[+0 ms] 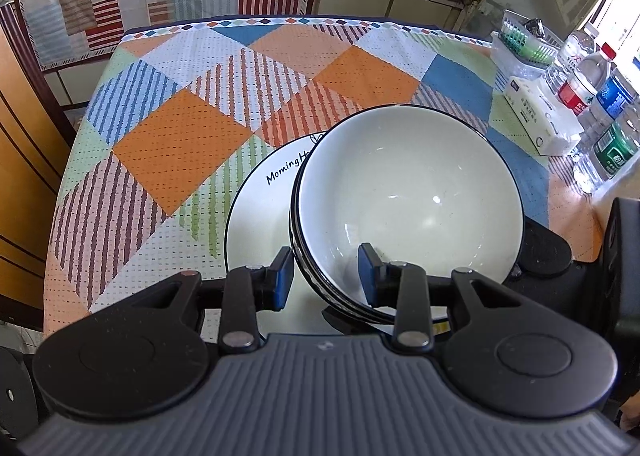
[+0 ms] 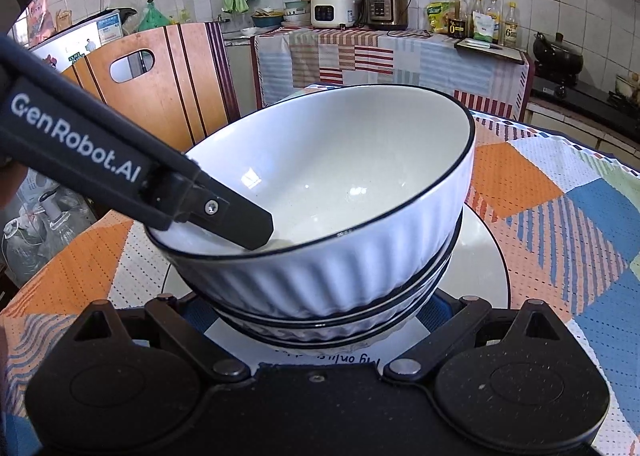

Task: Organize plates and bowls
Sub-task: 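Lift the bowl stack and lower it onto the Morning Honey plate, then open both grippers and withdraw from the bowl stack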

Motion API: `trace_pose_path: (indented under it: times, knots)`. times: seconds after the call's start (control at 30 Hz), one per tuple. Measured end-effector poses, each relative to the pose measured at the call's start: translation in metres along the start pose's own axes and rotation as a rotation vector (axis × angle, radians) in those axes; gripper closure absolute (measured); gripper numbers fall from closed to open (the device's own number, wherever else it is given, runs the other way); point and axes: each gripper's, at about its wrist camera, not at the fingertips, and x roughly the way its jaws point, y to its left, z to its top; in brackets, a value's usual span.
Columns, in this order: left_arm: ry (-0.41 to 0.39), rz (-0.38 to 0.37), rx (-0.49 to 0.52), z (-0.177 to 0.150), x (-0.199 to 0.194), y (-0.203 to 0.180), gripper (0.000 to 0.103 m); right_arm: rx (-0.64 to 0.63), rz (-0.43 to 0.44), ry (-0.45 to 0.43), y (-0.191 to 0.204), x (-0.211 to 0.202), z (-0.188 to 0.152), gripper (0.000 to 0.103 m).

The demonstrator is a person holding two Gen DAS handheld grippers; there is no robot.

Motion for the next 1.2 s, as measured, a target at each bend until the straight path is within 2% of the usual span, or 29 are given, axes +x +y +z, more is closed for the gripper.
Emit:
trace_pose_path:
  times: [0.53, 0.8, 1.0, 1.2]
  knots:
    - [-0.012, -0.003, -0.045, 0.007, 0.009, 0.001, 0.069, 0.086, -0.008, 0.044, -0.006, 0.001, 0.003, 0.004]
    - [-0.014, 0.003, -0.058, 0.006, 0.007, 0.0, 0.069, 0.113, -0.046, 0.086, -0.002, 0.001, 0.007, 0.004]
    - [-0.044, 0.019, -0.049, 0.005, -0.004, -0.003, 0.067, 0.135, -0.078, 0.077, 0.001, -0.024, 0.003, 0.004]
    - [-0.109, 0.026, -0.025, 0.003, -0.036, -0.01, 0.062, 0.155, -0.125, 0.041, 0.0, -0.059, -0.002, 0.004]
